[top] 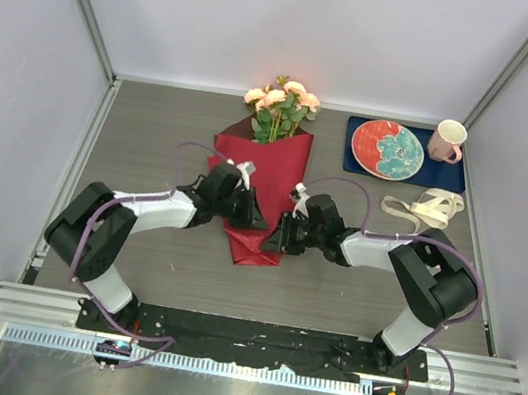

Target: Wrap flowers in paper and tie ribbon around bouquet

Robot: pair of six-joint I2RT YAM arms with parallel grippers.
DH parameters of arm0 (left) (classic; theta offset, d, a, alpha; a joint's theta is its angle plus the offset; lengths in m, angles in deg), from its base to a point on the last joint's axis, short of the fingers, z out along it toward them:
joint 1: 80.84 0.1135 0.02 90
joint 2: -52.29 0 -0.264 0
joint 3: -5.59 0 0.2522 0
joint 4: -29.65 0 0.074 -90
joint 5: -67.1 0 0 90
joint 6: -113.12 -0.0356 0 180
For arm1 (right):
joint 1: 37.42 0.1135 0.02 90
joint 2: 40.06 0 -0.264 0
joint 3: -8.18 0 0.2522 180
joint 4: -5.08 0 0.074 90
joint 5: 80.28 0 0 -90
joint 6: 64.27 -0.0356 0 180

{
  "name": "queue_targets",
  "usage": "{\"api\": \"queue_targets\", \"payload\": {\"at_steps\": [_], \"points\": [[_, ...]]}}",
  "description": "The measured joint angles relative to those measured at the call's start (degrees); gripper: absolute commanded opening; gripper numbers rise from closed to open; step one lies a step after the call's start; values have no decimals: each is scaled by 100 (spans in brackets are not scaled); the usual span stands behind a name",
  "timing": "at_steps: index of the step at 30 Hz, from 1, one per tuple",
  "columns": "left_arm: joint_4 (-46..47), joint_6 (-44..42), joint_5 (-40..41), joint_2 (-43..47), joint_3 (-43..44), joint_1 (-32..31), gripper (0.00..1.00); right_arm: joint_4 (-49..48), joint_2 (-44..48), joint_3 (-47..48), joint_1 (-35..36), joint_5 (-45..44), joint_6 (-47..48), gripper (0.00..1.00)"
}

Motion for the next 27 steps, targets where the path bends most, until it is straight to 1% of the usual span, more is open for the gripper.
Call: {"api": "queue_targets", "payload": {"at_steps": [5, 7, 9, 13, 15, 19, 27], "points": [[-94, -9, 227, -522, -369, 13, 5, -90, 4, 0, -382, 229, -105, 28], [-44, -44, 186, -605, -337, 20, 4, -190, -7, 0, -573, 326, -129, 24], [15, -90, 205, -634, -319, 20, 0, -332, -94, 28, -793, 452, -146, 21], [118, -94, 190, -671, -319, 20, 0, -551, -531, 245, -1187, 654, -173, 14], [133, -101, 190, -678, -319, 20, 0, -664, -785, 374, -1366, 748, -223, 13], [146, -107, 188, -678, -326, 20, 0, -861, -1292, 721, -1661, 879, -282, 6], [389, -57, 109, -678, -457, 26, 0, -1029, -2087, 1626, -2061, 916, -551, 0]]}}
